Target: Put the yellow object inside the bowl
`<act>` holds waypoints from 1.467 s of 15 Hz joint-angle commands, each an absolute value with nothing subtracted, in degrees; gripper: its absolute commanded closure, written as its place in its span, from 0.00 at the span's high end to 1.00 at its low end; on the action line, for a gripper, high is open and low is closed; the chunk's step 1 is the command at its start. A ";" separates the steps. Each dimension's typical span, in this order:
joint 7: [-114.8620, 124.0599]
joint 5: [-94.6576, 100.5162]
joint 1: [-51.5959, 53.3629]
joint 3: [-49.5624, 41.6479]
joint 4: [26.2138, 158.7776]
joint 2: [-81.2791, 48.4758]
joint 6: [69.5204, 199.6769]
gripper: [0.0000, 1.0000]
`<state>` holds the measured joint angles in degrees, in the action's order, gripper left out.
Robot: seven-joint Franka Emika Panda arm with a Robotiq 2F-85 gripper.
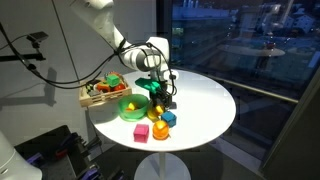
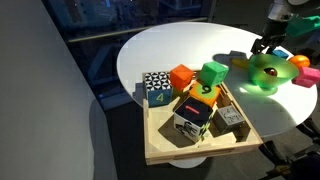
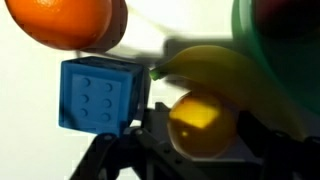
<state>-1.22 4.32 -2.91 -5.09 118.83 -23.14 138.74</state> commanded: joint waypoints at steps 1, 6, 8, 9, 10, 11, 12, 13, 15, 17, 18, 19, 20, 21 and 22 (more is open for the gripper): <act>-0.45 4.48 -3.22 -5.08 118.61 -22.29 138.74 0.55; -1.18 4.04 -3.55 -4.85 120.14 -19.13 138.32 0.43; -1.24 4.04 -3.56 -4.84 120.75 -17.68 138.24 0.43; -1.41 4.00 -3.60 -4.81 121.12 -16.86 138.11 0.43; -1.64 3.94 -3.65 -4.76 121.64 -15.95 138.15 0.43; -1.94 3.81 -3.71 -4.67 122.27 -14.93 138.05 0.43; -2.35 3.71 -3.78 -4.57 123.15 -13.73 138.01 0.43; -2.68 3.65 -3.80 -4.52 124.01 -12.64 138.03 0.43; -3.61 3.57 -3.84 -4.35 126.40 -9.87 138.24 0.43; -5.61 2.97 -4.03 -4.06 128.93 -6.91 137.96 0.43; -6.69 2.62 -4.07 -3.97 130.41 -5.31 138.00 0.43; -7.73 2.34 -4.07 -3.94 131.66 -3.89 138.01 0.43; -8.80 2.07 -4.05 -3.94 133.03 -2.33 138.06 0.43; -9.91 1.73 -4.04 -3.97 134.49 -0.70 138.31 0.43; -11.10 1.33 -3.98 -4.05 135.77 0.82 138.19 0.43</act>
<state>-6.98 3.22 -3.18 -4.62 131.00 -5.18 138.63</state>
